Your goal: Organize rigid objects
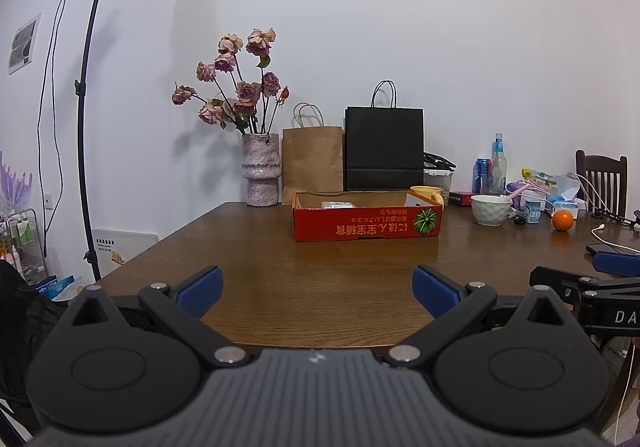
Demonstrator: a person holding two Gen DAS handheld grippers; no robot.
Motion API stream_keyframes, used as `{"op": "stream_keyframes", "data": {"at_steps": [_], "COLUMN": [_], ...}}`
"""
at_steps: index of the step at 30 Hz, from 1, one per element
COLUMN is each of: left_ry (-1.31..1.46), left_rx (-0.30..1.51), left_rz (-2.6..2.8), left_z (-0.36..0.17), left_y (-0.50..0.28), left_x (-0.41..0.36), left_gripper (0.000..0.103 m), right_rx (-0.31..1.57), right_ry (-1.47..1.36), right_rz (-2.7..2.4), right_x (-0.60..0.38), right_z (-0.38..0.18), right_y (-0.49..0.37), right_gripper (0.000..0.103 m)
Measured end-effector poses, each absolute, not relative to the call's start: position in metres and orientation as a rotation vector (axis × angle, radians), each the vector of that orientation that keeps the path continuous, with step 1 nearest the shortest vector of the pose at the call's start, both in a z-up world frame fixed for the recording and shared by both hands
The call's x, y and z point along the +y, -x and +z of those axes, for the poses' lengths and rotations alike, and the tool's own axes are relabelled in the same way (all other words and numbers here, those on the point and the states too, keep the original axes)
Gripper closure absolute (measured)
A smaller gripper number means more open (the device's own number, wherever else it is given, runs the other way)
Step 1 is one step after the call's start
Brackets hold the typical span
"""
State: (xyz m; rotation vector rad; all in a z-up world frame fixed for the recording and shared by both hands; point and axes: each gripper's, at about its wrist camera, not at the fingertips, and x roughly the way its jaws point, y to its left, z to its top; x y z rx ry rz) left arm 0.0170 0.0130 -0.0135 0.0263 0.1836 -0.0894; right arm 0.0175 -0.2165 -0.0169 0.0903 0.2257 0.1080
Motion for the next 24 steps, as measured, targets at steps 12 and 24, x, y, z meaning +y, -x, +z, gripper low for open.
{"op": "stream_keyframes", "data": {"at_steps": [12,24], "left_ry": [-0.031,-0.033], "left_rx": [0.176,0.175], "left_rz": [-0.086,-0.088], "left_z": [-0.0129,-0.0119], "left_y": [-0.0177,-0.0155], "left_x": [0.012,0.0114], "left_gripper": [0.0,0.0], "right_rx": [0.222,0.225], "right_ry": [-0.089,-0.091], "right_rz": [0.108,0.107], "right_x": [-0.2173,-0.2168], "right_z": [-0.0171,-0.0174], "right_y": [-0.0166,-0.0158], "right_gripper": [0.0,0.0]}}
